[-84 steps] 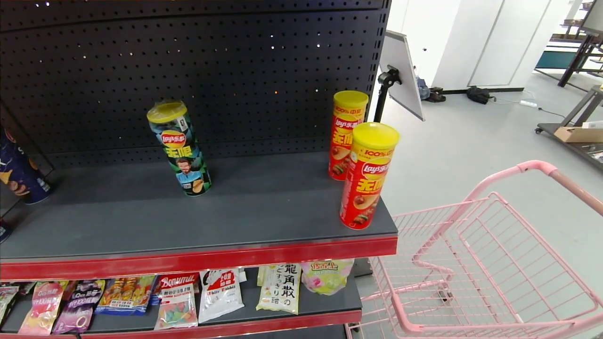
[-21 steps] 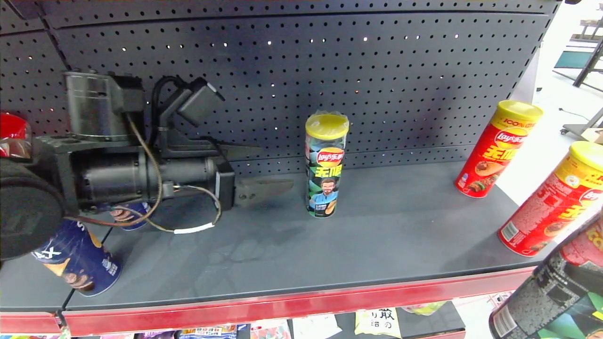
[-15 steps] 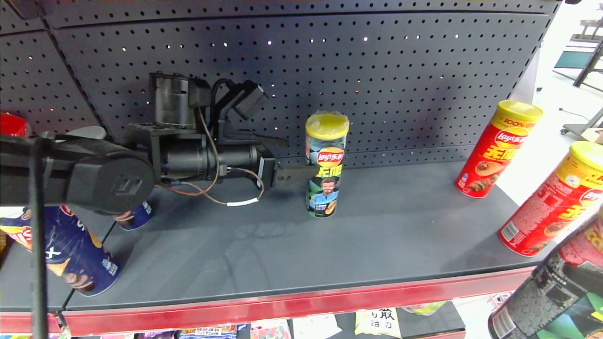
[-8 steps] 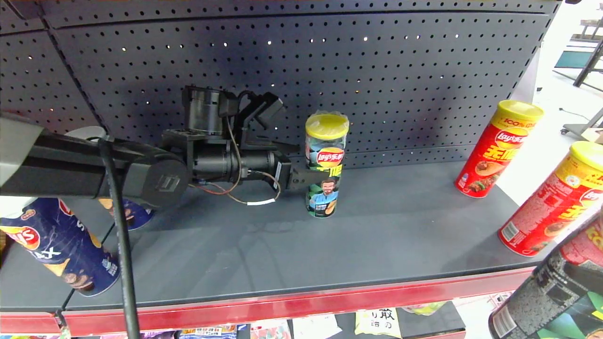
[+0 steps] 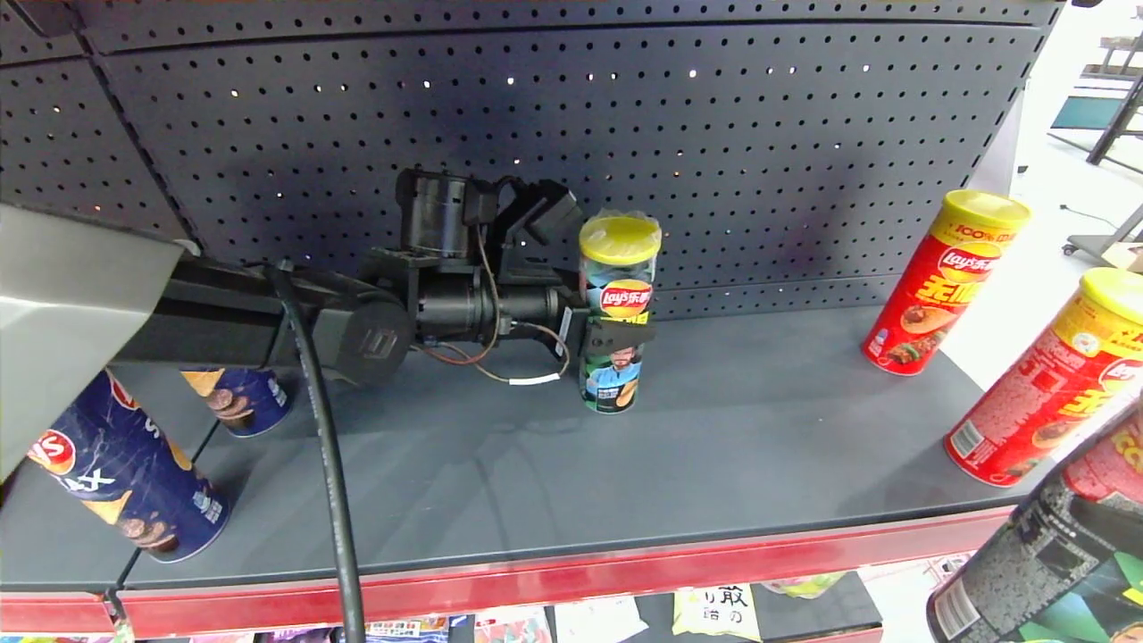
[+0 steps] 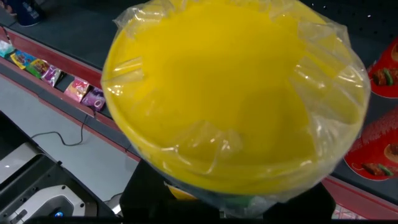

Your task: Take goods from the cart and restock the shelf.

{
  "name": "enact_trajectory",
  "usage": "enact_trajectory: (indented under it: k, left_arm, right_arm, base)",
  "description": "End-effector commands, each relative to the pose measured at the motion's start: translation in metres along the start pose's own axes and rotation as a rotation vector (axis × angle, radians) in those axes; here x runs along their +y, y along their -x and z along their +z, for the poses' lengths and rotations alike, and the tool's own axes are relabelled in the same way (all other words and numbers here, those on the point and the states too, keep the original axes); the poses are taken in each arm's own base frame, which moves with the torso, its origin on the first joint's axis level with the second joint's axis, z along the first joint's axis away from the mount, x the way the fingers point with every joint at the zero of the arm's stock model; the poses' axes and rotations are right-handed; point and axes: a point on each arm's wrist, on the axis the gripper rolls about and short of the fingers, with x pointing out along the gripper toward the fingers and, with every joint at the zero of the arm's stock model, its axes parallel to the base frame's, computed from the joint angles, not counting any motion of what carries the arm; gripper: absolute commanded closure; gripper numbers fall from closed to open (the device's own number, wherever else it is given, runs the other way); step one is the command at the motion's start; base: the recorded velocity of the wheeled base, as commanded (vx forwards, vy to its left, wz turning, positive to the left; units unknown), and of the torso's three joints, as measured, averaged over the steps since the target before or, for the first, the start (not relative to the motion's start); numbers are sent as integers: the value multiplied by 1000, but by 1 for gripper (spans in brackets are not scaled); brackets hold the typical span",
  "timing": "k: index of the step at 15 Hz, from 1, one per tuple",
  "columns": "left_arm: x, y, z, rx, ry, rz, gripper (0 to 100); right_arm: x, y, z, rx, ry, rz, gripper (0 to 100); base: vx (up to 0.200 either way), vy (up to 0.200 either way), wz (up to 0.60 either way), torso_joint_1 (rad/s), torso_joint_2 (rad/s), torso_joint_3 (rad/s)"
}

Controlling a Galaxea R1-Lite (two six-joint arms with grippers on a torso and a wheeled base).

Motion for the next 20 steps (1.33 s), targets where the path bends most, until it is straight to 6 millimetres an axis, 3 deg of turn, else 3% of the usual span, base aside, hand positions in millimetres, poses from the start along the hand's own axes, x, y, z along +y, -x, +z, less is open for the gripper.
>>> enact_trajectory:
  k: [1,3,4,11,14,15,20]
  left_arm:
    - [0,-4,-3,6,2,-4,0]
    - [2,-7,-5,5,1,-2,0]
    - [3,-8,-3,-1,-3,-1,100]
    - [-1,-2,0,-1,-2,-15,100]
    - [-13,15,5,-3,-4,-25,100]
    - [-24,29,8,1,-1,-32,100]
    - [-58,51,-8,56,21,-89,100]
  right_arm:
    - [0,0,0,-1,2,1,100]
    - [0,0,0,-1,1,0,100]
    - [0,1,0,-2,1,0,100]
    - [0,2,1,-11,-7,-3,100]
    - [0,2,3,-17,-5,-3,100]
    - [0,3,4,-19,-4,-3,100]
    - [1,3,5,-23,-3,-2,100]
  base:
    - [0,0,0,0,0,0]
    - [0,0,0,0,0,0]
    - [0,0,0,0,0,0]
    - [0,0,0,0,0,0]
    - [0,0,0,0,0,0]
    - [0,0,0,0,0,0]
    - [0,0,0,0,0,0]
